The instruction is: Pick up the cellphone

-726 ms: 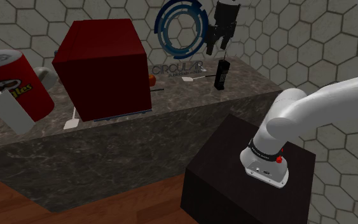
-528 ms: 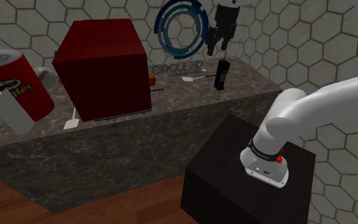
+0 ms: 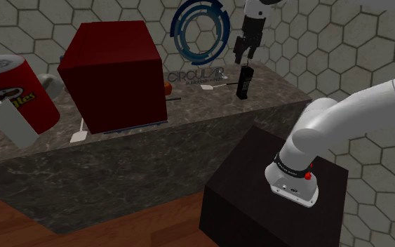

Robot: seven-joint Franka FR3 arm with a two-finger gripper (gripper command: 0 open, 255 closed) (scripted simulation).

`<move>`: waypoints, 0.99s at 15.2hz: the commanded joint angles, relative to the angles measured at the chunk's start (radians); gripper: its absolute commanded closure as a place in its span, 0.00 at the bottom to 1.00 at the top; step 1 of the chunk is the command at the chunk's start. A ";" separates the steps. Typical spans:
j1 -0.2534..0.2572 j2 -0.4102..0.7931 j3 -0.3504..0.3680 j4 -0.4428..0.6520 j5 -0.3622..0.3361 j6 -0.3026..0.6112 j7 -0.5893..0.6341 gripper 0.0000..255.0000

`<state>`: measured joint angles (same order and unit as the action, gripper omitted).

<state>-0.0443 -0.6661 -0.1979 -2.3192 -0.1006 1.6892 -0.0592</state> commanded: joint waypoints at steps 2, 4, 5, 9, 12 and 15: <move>-0.015 0.050 -0.064 -0.002 -0.025 0.045 -0.072 0.00; -0.023 0.092 -0.107 0.006 -0.038 0.074 -0.119 0.00; -0.026 0.115 -0.129 0.011 -0.043 0.089 -0.143 0.00; -0.036 0.218 -0.215 0.045 -0.051 0.147 -0.242 0.00; -0.039 0.308 -0.279 0.083 -0.042 0.188 -0.321 0.00; -0.041 0.410 -0.341 0.132 -0.016 0.226 -0.406 0.00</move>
<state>-0.0874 -0.2963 -0.5195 -2.2117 -0.1293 1.9053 -0.4366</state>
